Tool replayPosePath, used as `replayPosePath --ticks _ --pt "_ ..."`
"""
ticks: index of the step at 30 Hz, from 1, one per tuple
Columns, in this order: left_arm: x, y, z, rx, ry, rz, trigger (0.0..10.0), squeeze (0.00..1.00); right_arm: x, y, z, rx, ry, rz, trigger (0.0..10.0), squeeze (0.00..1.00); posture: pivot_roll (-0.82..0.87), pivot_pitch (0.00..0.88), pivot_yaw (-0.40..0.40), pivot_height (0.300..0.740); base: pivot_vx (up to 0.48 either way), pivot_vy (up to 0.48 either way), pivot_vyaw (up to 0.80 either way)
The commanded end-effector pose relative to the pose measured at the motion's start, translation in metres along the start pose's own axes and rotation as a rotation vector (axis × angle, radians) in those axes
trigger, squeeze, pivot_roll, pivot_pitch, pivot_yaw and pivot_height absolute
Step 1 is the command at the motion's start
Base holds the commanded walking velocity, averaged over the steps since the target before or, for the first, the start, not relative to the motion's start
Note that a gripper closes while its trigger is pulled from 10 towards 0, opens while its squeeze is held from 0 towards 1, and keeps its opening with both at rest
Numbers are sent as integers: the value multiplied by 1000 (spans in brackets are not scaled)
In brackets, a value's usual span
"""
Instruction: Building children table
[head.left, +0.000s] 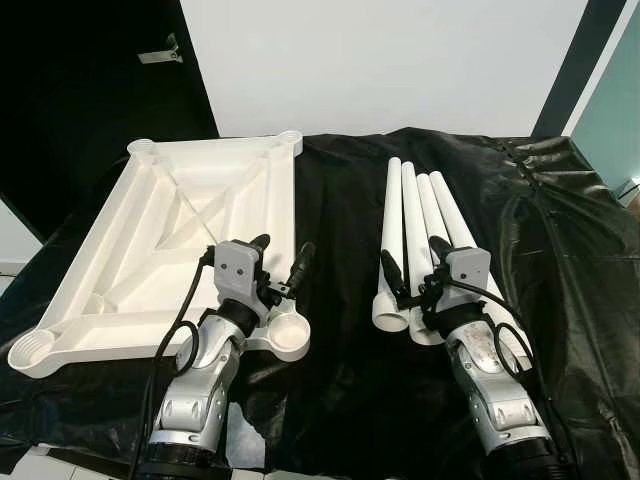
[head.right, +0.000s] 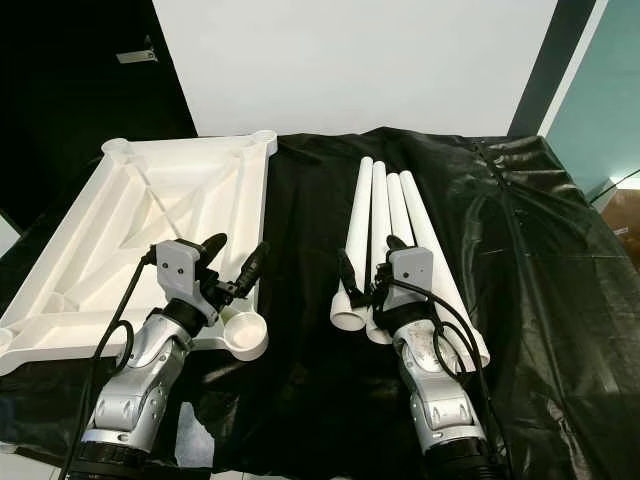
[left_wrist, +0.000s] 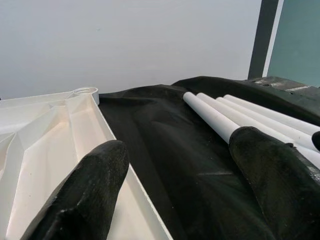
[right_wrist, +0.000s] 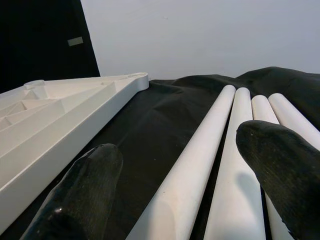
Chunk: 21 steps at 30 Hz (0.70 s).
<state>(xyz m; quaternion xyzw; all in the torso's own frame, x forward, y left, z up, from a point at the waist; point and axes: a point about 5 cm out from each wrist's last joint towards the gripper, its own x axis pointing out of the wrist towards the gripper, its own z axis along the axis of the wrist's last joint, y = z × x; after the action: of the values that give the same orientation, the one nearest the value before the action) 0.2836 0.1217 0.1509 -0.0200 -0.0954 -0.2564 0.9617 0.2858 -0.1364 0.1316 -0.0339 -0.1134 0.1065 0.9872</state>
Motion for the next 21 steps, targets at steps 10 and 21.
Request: replayPosePath --ticks 10,21 --pt "0 -3 1 -20 -4 -51 10000 0 2 -1 0 0 0 -4 10000 0 -11 0 29 740 0 0 0" --pt "1 -3 1 -12 -4 -53 10000 0 2 -1 1 -3 -2 -5 10000 0 -11 0 28 740 0 0 0"
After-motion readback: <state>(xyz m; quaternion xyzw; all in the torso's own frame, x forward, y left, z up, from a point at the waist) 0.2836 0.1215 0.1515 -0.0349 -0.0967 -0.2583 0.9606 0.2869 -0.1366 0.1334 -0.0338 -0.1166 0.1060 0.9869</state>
